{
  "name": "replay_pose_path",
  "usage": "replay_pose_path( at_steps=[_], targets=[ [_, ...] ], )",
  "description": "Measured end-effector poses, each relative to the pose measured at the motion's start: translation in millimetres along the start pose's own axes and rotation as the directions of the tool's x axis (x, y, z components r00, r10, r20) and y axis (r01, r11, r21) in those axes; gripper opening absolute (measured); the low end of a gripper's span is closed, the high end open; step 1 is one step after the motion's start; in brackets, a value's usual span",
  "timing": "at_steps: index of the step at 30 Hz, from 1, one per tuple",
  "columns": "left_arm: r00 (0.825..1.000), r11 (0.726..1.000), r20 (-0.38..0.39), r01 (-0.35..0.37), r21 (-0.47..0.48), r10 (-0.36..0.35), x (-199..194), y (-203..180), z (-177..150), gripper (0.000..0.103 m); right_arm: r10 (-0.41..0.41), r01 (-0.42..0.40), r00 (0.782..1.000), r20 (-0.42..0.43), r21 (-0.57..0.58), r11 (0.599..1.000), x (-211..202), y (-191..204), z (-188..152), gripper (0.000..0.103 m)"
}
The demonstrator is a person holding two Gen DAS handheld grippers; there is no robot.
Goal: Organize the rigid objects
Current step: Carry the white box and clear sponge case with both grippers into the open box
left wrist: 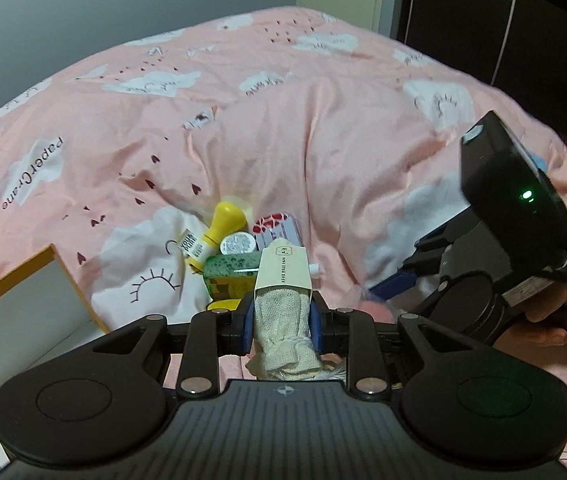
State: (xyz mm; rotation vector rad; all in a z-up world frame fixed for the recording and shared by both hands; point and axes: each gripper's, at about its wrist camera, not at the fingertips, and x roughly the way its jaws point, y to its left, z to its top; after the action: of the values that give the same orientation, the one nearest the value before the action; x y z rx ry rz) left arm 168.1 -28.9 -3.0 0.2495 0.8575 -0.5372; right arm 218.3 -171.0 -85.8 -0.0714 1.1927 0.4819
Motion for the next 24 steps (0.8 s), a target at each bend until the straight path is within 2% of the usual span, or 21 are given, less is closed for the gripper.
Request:
replay_pose_path(
  at_steps=[2, 6, 11, 17, 21, 24],
  targets=[
    [1.000, 1.000, 0.020, 0.000, -0.008, 0.001, -12.1, 2.8, 1.0, 0.030, -0.017, 0.017, 0.999, 0.036, -0.009, 1.000, -15.9, 2.5, 4.2, 0.060],
    [0.997, 0.999, 0.074, -0.025, -0.030, 0.027, -44.7, 12.9, 3.2, 0.030, 0.006, -0.004, 0.994, 0.113, -0.014, 1.000, -49.0, 11.9, 19.7, 0.060],
    [0.986, 0.992, 0.120, -0.109, -0.067, 0.116, -88.6, 37.6, -1.4, 0.030, 0.084, -0.067, 0.978, 0.192, -0.093, 0.993, -80.6, 47.7, 48.5, 0.060],
    [0.974, 0.972, 0.063, -0.213, -0.096, 0.219, -107.3, 77.5, -18.9, 0.030, 0.165, -0.108, 0.961, 0.220, -0.250, 0.962, -92.9, 109.2, 86.0, 0.060],
    [0.962, 0.950, 0.001, -0.271, -0.153, 0.274, -98.9, 107.8, -30.2, 0.030, 0.211, -0.151, 0.962, 0.173, -0.304, 0.941, -75.7, 144.2, 113.7, 0.060],
    [0.953, 0.943, -0.026, -0.302, -0.140, 0.302, -88.2, 124.5, -38.4, 0.030, 0.199, -0.138, 0.971, 0.136, -0.360, 0.923, -51.3, 166.3, 129.6, 0.060]
  ],
)
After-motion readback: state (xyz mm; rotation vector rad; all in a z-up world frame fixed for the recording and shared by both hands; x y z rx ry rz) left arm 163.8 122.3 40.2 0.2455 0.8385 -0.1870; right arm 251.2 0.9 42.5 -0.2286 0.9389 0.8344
